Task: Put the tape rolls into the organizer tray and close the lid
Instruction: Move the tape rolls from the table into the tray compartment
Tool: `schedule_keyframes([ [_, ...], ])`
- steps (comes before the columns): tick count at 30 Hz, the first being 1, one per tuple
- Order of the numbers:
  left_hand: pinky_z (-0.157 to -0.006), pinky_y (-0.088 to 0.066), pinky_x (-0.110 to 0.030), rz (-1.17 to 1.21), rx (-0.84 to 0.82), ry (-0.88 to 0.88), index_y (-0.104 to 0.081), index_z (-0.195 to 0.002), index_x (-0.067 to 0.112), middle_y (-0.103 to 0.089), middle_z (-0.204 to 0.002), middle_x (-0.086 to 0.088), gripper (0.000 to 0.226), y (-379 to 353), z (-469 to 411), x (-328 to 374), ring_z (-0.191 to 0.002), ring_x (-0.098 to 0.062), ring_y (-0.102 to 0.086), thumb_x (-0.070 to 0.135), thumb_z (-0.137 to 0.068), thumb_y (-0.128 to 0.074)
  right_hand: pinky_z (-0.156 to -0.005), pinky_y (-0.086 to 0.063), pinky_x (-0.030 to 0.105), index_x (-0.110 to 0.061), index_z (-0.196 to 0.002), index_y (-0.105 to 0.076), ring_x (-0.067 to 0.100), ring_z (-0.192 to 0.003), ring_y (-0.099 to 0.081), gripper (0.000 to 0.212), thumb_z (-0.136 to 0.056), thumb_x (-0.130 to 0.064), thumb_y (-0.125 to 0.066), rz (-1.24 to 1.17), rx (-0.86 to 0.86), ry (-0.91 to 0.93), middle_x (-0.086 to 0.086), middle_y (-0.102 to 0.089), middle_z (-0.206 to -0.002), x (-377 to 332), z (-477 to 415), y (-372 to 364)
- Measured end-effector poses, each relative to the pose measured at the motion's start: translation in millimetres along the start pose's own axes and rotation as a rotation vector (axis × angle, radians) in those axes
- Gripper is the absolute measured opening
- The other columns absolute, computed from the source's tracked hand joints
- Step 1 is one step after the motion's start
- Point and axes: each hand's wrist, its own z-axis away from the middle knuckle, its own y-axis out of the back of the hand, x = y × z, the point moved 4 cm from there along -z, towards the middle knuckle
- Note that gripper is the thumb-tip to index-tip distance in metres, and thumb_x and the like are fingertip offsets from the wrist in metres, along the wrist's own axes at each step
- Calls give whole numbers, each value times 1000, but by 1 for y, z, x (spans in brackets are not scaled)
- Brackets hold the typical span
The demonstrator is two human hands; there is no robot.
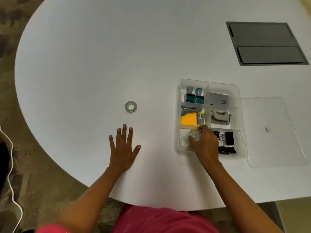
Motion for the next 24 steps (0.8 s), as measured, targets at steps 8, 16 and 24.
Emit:
schedule_keyframes([
  [8,-115,0,-55,2,-2,10,1,-149,17,5,-159,-8,78,-1,-1,0,-146,-28,7,64,-87,-2,-84,-44,37,1,-113,-58,33,-101,-56,28,-91,-17,-59,150,-72,67,20,-64,-109,-5,-2,-21],
  [16,-116,2,-54,17,-4,10,4,-149,19,9,-159,-7,78,-3,0,0,-145,-26,12,64,-87,-4,-81,-50,37,-1,-111,-62,34,-102,-56,23,-90,-10,-61,201,61,151,19,-63,-110,-28,6,-10],
  [24,-116,-3,-56,5,33,9,-5,-150,16,-1,-159,-10,75,-3,-1,0,-146,-29,2,60,-89,-17,-71,-58,37,0,-105,-66,31,-97,-62,29,-80,13,-57,-121,-38,692,18,-65,-105,-139,0,-30],
])
